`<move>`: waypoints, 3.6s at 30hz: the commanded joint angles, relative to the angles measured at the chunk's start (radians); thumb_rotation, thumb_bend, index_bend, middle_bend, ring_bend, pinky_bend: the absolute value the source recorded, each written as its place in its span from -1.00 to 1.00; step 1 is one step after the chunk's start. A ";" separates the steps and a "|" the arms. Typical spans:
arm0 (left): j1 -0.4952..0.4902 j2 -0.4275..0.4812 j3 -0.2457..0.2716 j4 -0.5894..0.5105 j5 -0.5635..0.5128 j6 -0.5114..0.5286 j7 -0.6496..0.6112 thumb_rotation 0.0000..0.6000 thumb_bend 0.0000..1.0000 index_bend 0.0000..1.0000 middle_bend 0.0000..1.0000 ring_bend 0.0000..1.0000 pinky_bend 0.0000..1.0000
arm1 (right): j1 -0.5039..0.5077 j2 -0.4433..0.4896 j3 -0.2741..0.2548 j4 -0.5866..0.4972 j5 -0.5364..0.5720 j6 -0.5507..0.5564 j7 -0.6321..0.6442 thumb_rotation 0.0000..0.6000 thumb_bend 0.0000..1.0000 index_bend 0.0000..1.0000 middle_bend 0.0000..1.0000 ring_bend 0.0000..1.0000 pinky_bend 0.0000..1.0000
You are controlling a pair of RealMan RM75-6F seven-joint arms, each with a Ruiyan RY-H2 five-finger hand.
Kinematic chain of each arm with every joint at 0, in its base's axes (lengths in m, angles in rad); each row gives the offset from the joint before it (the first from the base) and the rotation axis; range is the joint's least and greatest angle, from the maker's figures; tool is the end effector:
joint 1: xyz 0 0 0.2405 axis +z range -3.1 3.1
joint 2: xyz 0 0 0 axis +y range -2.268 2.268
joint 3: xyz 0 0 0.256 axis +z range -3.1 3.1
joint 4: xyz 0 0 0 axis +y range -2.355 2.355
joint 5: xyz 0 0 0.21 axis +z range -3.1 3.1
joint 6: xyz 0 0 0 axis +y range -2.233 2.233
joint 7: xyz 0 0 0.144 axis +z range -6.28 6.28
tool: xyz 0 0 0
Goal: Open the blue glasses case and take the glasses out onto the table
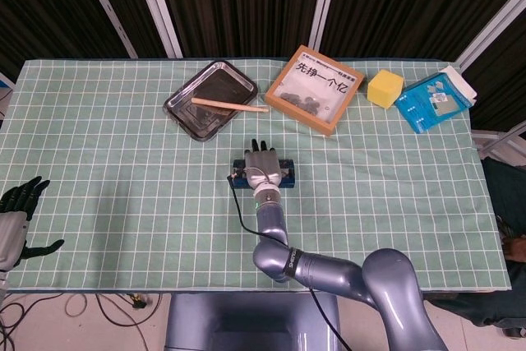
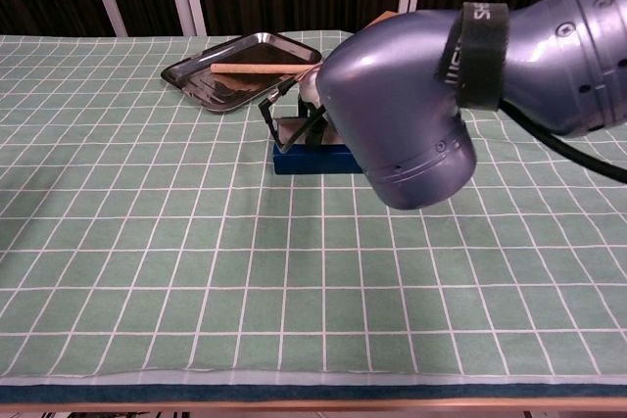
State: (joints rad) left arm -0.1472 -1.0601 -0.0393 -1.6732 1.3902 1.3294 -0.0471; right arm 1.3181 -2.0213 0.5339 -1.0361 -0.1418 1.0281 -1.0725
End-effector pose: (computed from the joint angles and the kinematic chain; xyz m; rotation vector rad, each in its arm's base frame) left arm -0.3154 0.1955 0.1561 -1.3942 -1.0750 -0.8359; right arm 0.0067 -0.4055 -0.1132 1.6932 -1.0870 0.5679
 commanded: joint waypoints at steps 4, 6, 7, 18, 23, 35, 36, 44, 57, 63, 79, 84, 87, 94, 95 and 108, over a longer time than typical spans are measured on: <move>-0.001 0.000 0.001 -0.001 0.001 -0.001 0.003 1.00 -0.93 -1.00 -1.00 -1.00 -1.00 | 0.005 0.016 -0.005 0.099 -0.066 -0.022 0.021 1.00 0.28 -0.60 -1.00 -1.00 -0.57; 0.000 -0.001 0.001 -0.001 0.001 0.000 0.003 1.00 -0.93 -1.00 -1.00 -1.00 -1.00 | 0.002 0.019 -0.010 0.133 -0.091 -0.021 0.032 1.00 0.19 -0.67 -1.00 -1.00 -0.57; 0.000 -0.001 0.001 -0.001 0.002 0.001 0.004 1.00 -0.93 -1.00 -1.00 -1.00 -1.00 | -0.001 0.022 -0.011 0.146 -0.101 -0.021 0.038 1.00 0.17 -0.70 -1.00 -1.00 -0.57; 0.001 -0.005 0.001 0.001 0.006 0.007 0.014 1.00 -0.93 -1.00 -1.00 -1.00 -1.00 | -0.102 0.166 -0.022 -0.157 -0.190 0.050 0.094 1.00 0.03 -0.83 -0.94 -0.99 -0.57; 0.003 -0.007 0.003 0.003 0.011 0.014 0.021 1.00 -0.93 -1.00 -1.00 -1.00 -1.00 | -0.147 0.257 -0.054 -0.399 -0.221 0.110 0.084 1.00 0.03 -0.83 -0.58 -0.65 -0.40; 0.007 -0.008 0.006 0.008 0.027 0.026 0.018 1.00 -0.93 -1.00 -1.00 -1.00 -1.00 | -0.157 0.295 -0.102 -0.562 -0.174 0.165 0.076 1.00 0.20 -0.72 0.88 0.96 1.00; 0.008 -0.007 0.006 0.009 0.027 0.027 0.016 1.00 -0.93 -1.00 -1.00 -1.00 -1.00 | -0.155 0.290 -0.105 -0.561 -0.162 0.166 0.074 1.00 0.22 -0.70 0.90 0.98 1.00; 0.006 -0.006 0.005 0.011 0.026 0.022 0.010 1.00 -0.93 -1.00 -1.00 -1.00 -1.00 | -0.140 0.233 -0.131 -0.521 -0.119 0.154 0.088 1.00 0.24 -0.62 0.91 0.98 1.00; 0.003 -0.006 0.002 0.014 0.021 0.018 0.007 1.00 -0.93 -1.00 -1.00 -1.00 -1.00 | -0.132 0.168 -0.150 -0.436 -0.090 0.129 0.107 1.00 0.25 -0.60 0.91 0.97 1.00; 0.003 -0.008 0.003 0.015 0.022 0.018 0.010 1.00 -0.93 -1.00 -1.00 -1.00 -1.00 | -0.143 0.164 -0.166 -0.431 -0.075 0.121 0.104 1.00 0.25 -0.60 0.91 0.97 1.00; 0.003 -0.010 0.003 0.013 0.019 0.018 0.017 1.00 -0.93 -1.00 -1.00 -1.00 -1.00 | -0.142 0.230 -0.195 -0.592 0.006 0.161 0.018 1.00 0.29 -0.36 0.91 0.98 1.00; 0.003 -0.010 0.003 0.013 0.020 0.018 0.016 1.00 -0.93 -1.00 -1.00 -1.00 -1.00 | -0.138 0.281 -0.201 -0.646 0.089 0.207 -0.042 1.00 0.29 -0.35 0.91 0.98 1.00; 0.004 -0.011 0.000 0.014 0.018 0.022 0.012 1.00 -0.93 -1.00 -1.00 -1.00 -1.00 | -0.135 0.309 -0.206 -0.666 0.151 0.225 -0.083 1.00 0.29 -0.35 0.91 0.98 1.00; 0.007 -0.010 -0.007 0.015 0.009 0.028 0.003 1.00 -0.93 -1.00 -1.00 -1.00 -1.00 | -0.148 0.374 -0.222 -0.703 0.244 0.262 -0.137 1.00 0.29 -0.35 0.91 0.98 1.00; 0.007 -0.010 -0.007 0.015 0.010 0.028 0.004 1.00 -0.93 -1.00 -1.00 -1.00 -1.00 | -0.152 0.382 -0.225 -0.708 0.247 0.265 -0.138 1.00 0.29 -0.35 0.91 0.98 1.00; 0.009 -0.008 -0.013 0.011 0.001 0.033 0.000 1.00 -0.93 -1.00 -1.00 -1.00 -1.00 | -0.174 0.457 -0.247 -0.686 0.333 0.302 -0.202 1.00 0.30 -0.31 0.91 0.98 1.00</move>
State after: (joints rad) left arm -0.1380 -1.0681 -0.0520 -1.6622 1.3913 1.3618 -0.0467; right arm 1.1468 -1.5682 0.2875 -1.7276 0.1870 1.3281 -1.2705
